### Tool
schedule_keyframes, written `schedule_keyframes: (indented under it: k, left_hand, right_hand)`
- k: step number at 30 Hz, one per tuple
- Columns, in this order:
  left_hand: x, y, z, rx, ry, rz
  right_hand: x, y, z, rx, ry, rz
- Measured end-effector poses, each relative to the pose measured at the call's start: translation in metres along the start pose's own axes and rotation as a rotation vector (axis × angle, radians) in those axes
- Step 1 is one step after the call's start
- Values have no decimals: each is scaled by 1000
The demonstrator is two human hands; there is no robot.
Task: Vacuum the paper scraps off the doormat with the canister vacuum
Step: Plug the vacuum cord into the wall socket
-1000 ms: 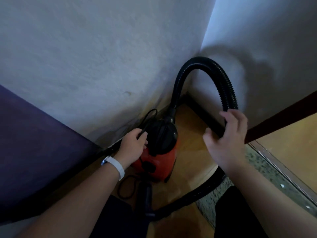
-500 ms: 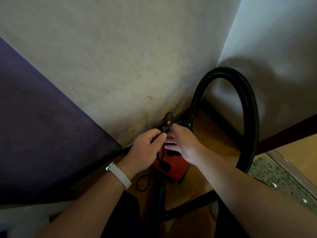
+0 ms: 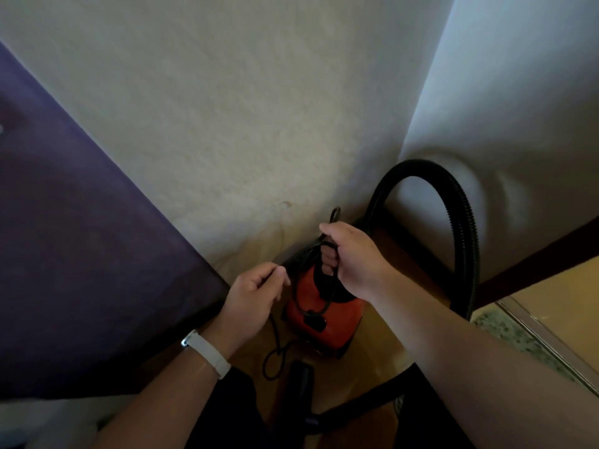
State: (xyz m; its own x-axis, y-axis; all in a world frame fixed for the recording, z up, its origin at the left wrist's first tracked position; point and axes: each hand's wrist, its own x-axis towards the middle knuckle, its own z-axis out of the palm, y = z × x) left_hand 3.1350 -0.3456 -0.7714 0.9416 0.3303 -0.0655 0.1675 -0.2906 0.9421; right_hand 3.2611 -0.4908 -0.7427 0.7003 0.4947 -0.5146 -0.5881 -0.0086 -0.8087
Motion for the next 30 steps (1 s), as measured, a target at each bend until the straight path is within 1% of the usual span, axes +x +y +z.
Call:
schedule_keyframes:
  k: [2, 6, 9, 11, 13, 15, 17, 19, 21, 22, 24, 26, 27, 28, 30]
  left_hand:
    - [-4, 5, -9, -6, -3, 29]
    - [-11, 10, -29, -78, 49, 26]
    - [-15, 2, -45, -96, 93, -17]
    - [-15, -5, -55, -99, 132, -87]
    - [-13, -15, -60, -22, 155, -160]
    - [-9, -22, -61, 110, 145, -233]
    - [-5, -17, -54, 201, 56, -270]
    - [-2, -7, -41, 171, -86, -275]
    - [3, 6, -25, 73, -194, -285]
    - [6, 13, -17, 18, -217, -288]
    - [14, 29, 0, -115, -186, -319]
    - [27, 49, 12, -327, -129, -366]
    - [34, 60, 15, -448, -129, -378]
    - [42, 70, 16, -559, -143, -379]
    - [53, 89, 19, -719, -129, -395]
  right_hand:
    - [-2, -9, 2, 51, 47, -34]
    - [-2, -34, -3, 240, 90, -101]
    - [-1, -55, -14, 405, 127, -147]
    - [-5, -68, -25, 418, 155, -179]
    - [-11, -76, -35, 304, 157, -200]
    - [-16, -77, -36, 125, 119, -197]
    - [-21, -73, -29, -75, 50, -200]
    - [-28, -69, -18, -226, -13, -235]
    - [-35, -66, -9, -335, -82, -278]
    - [-39, -65, -6, -393, -115, -301]
    - [-47, -64, -2, -540, -159, -358]
    - [-54, -63, 1, -725, -165, -438]
    - [-58, -62, 1, -798, -169, -470]
    - [-61, -60, 1, -839, -184, -480]
    - [-66, -52, -6, -819, -257, -444]
